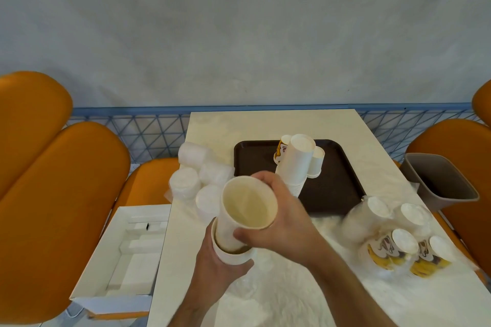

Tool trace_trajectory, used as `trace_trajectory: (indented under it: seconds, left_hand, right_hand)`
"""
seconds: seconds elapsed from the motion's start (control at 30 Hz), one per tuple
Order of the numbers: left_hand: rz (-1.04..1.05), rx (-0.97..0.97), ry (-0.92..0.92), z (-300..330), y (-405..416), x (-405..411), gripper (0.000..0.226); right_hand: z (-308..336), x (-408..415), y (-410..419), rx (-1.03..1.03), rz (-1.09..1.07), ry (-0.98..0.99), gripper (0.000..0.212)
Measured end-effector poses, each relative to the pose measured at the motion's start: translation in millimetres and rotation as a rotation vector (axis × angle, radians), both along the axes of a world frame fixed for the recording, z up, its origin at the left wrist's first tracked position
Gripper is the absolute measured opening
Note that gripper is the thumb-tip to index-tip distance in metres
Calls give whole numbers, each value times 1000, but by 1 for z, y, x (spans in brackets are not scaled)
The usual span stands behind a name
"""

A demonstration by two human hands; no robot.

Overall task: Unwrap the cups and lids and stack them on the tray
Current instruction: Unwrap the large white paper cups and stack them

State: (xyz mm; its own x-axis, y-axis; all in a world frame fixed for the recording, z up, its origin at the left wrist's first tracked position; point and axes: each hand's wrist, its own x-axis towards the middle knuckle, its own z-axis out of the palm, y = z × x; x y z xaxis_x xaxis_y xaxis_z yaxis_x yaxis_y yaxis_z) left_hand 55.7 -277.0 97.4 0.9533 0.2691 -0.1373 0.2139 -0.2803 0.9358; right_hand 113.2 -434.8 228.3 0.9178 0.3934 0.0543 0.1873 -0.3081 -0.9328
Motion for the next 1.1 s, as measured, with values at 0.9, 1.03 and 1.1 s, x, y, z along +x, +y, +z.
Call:
trace_trajectory:
  seconds: [0.9,1.03,1.1]
  left_hand:
    - [-11,-69,-88,-6,1,-4,98]
    - [-6,-40,-109,-4,-1,-3,99]
    - [-9,-50,-106,-4,-1,-3,99]
  right_hand:
    - [-20,6,-22,371,-200,152,86]
    - [-14,21,-48,432,-271,286,91]
    - [-10,25,-63,384,-286,344,86]
